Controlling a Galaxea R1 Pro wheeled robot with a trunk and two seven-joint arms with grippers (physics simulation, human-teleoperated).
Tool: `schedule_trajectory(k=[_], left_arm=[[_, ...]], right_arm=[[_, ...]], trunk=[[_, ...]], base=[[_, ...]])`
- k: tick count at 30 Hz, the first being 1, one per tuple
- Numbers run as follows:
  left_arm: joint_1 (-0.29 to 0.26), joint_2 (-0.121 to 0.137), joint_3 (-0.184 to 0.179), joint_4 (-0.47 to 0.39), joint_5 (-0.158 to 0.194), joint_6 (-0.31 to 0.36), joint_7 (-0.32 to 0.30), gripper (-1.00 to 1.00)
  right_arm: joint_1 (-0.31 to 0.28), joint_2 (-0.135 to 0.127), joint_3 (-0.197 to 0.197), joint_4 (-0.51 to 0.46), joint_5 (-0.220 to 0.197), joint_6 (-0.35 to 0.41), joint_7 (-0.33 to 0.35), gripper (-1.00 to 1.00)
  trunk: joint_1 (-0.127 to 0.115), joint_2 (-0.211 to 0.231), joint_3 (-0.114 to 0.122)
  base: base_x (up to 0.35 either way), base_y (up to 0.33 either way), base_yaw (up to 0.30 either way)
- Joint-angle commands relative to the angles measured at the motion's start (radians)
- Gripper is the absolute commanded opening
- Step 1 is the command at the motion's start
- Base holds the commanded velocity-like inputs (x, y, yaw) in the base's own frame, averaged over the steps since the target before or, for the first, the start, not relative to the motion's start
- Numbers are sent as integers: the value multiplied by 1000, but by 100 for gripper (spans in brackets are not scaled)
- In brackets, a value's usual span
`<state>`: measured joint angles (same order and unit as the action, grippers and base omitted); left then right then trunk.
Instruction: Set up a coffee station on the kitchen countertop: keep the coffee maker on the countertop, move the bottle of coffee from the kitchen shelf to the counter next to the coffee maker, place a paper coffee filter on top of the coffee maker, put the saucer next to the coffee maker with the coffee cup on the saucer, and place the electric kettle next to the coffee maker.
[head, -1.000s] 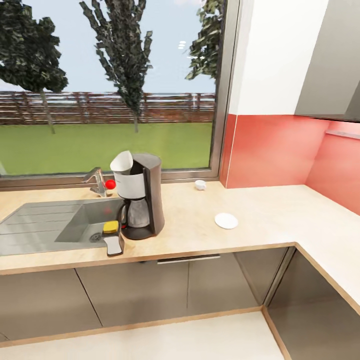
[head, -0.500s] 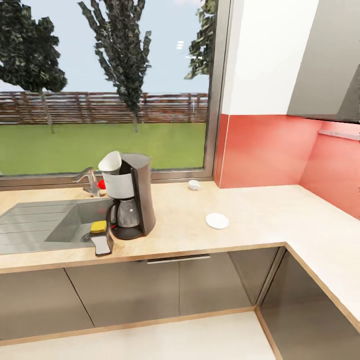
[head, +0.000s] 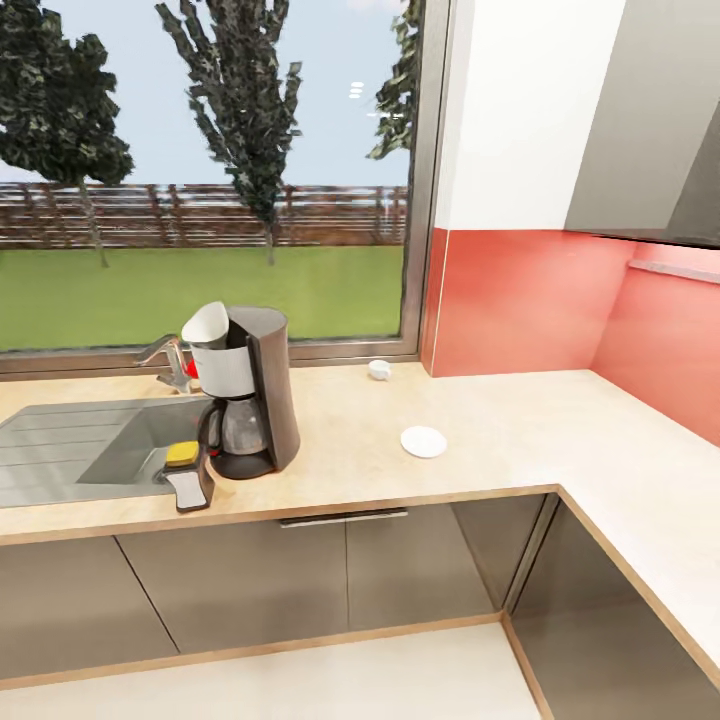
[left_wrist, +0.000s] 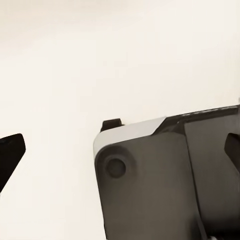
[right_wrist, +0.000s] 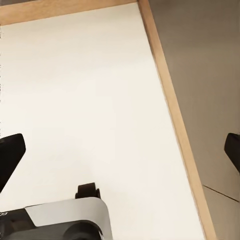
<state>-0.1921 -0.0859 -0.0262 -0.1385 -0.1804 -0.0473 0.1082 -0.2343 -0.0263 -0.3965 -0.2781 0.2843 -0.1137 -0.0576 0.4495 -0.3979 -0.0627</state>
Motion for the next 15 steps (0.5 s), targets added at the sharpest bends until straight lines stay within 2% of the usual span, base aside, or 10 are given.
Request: schedule_trajectory(k=[1,4,7,9,11,15], left_arm=[[-1,0,-3,-19,-8,-3,6,100],[-3,0,-3,-84,-8,-12,5,100],[-4,-1,-2,-170,-6,-68,5,100],[-5,-3,-2,-219,-6,-117,5,100],[-7,-6,-1,-275,-5,-178,6,100],[-10,-10,0,-356,-4,-241,7,100]], right_arm=[[-2,1,-6,1,11,-4,0,100],[-2,4,-5,-2,11,-5,1,100],[-2,19,-2,-19,10,-6,2,100],[-2,36,-2,-55,9,-12,2,100],[-2,64,-2,-131,9,-23,2,100],[-2,109,-1,-248,8,-48,2,100]], trunk=[[1,-2,-2],[1,-2,-2],[1,-2,-2],[1,-2,-2],[1,-2,-2],[1,-2,-2]], base=[[0,0,0],[0,0,0],[0,0,0],[0,0,0],[0,0,0],[0,0,0]])
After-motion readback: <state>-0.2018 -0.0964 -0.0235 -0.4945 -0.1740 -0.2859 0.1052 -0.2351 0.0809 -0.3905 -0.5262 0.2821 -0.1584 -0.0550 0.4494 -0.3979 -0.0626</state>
